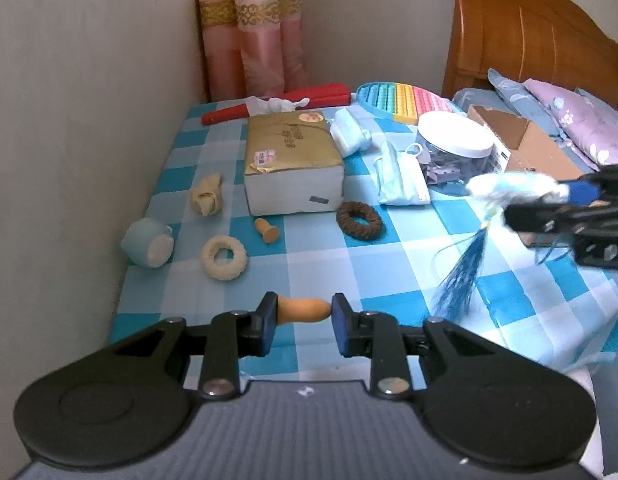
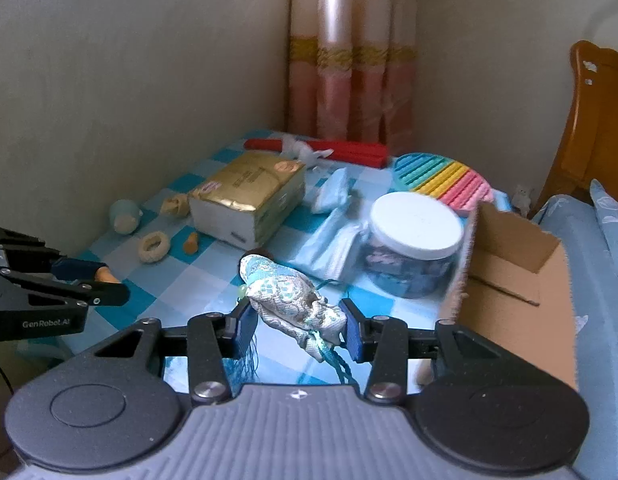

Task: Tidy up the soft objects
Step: 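Carry the sachet into the cardboard box and open the right tool while the left carries the earplug, then lower the orange earplug into the cardboard box and open the left tool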

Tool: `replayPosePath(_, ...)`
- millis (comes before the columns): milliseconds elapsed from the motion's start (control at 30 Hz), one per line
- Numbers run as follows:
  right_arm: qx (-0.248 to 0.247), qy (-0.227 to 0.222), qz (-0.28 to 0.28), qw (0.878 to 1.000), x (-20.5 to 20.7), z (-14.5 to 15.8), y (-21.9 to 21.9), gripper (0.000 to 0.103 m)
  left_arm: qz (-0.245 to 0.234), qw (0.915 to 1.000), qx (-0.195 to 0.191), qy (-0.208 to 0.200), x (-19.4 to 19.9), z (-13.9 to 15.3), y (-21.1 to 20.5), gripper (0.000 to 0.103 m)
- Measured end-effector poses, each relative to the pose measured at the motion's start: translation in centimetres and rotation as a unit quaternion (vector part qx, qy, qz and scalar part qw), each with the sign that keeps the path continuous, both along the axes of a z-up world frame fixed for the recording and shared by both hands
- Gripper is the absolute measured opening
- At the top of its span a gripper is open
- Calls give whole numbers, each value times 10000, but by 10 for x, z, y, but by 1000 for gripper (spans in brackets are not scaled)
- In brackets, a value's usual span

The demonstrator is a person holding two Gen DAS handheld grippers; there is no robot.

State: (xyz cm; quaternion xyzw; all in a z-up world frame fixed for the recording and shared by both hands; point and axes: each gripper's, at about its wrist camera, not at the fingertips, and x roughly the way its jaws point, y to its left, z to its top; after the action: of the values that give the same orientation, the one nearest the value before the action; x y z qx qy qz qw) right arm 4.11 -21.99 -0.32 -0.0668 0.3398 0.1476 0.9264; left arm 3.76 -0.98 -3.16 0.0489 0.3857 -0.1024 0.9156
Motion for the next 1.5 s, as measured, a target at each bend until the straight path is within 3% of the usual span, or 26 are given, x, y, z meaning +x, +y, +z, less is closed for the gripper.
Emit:
replayPosePath(433, -316, -515, -771, 9952, 5, 37, -92, 50, -347, 9994, -27, 59, 0, 15, -40, 27)
replayPosePath(800, -550, -293, -1193, 9909, 47, 16, -135, 50, -705, 9975, 69, -11, 8, 22, -84, 27)
replayPosePath(900, -504, -184, -1114, 9923, 55, 3, -136, 55, -751, 9971, 133, -17, 13, 21, -94, 27)
replayPosePath(1200, -66, -79, -911, 9958, 43, -8, -141, 103, -1121, 9934, 232, 13, 29, 26, -120, 27)
replayPosePath(1367, 201, -28, -827, 9964, 25, -9, -136, 103, -1503, 9885, 177, 64, 42, 34, -140, 27)
replayPosePath(1500, 93, -61, -780, 9969, 10, -13, -127, 103, -1862, 9824, 117, 30, 56, 43, -163, 27)
